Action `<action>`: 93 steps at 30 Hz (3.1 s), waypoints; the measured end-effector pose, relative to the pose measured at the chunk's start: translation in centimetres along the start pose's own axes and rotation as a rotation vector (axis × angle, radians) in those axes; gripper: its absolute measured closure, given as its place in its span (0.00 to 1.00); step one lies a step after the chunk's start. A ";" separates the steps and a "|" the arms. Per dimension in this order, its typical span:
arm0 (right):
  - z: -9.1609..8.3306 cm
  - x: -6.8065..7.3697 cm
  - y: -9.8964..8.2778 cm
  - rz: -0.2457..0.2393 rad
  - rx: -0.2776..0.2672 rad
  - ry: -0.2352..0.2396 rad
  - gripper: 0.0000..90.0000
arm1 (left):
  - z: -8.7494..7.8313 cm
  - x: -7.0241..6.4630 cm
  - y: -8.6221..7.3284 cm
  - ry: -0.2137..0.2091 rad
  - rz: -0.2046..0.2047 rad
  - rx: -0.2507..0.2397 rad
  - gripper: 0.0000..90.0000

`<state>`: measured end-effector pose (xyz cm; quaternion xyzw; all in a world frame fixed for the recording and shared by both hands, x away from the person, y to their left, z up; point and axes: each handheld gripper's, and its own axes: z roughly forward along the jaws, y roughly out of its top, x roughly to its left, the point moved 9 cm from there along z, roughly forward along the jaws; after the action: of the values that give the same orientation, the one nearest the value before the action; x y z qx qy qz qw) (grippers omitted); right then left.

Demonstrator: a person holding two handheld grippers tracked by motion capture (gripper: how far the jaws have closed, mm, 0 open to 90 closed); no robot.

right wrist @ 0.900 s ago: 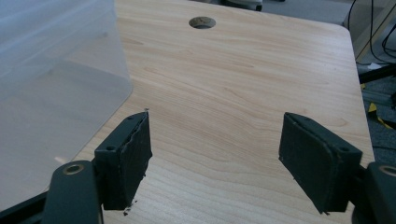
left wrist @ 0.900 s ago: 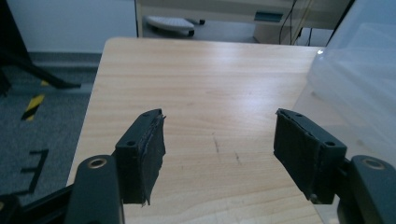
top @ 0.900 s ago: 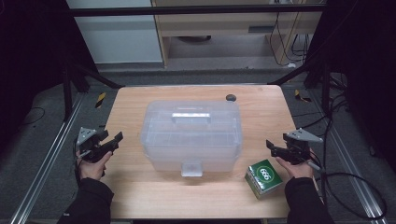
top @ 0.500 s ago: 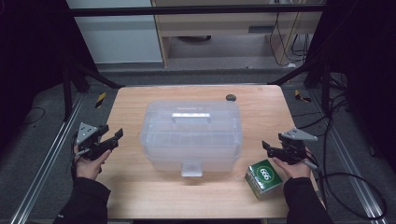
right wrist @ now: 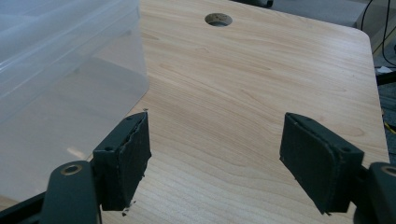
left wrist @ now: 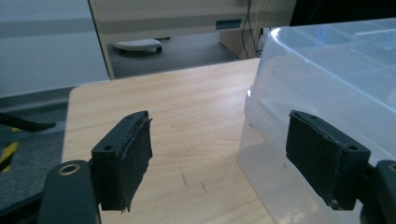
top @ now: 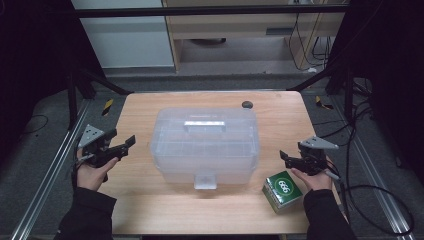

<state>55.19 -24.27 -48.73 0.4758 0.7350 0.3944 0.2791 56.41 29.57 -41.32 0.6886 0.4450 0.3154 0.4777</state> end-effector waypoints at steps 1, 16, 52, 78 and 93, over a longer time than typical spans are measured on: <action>0.0 0.1 0.0 0.006 0.005 0.002 0.27 | -0.1 0.0 0.2 0.001 0.004 -0.001 0.24; 0.0 0.5 0.3 -0.027 0.019 -0.002 0.26 | -1.2 -1.6 5.9 -0.003 0.088 -0.075 0.24; 0.1 0.7 0.2 -0.065 0.056 0.001 0.24 | -0.3 -9.3 9.3 -0.217 0.469 0.073 0.33; 0.1 1.0 -0.1 -0.071 0.083 0.025 0.32 | 1.1 -14.5 9.7 -0.260 0.719 0.179 0.40; 0.2 1.2 -0.2 -0.072 0.092 0.032 0.35 | 1.2 -15.6 9.8 -0.280 0.879 0.215 0.42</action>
<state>54.79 -23.12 -49.01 0.4550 0.7734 0.3574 0.2591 54.16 13.41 -32.66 0.8932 0.0731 0.3440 0.2803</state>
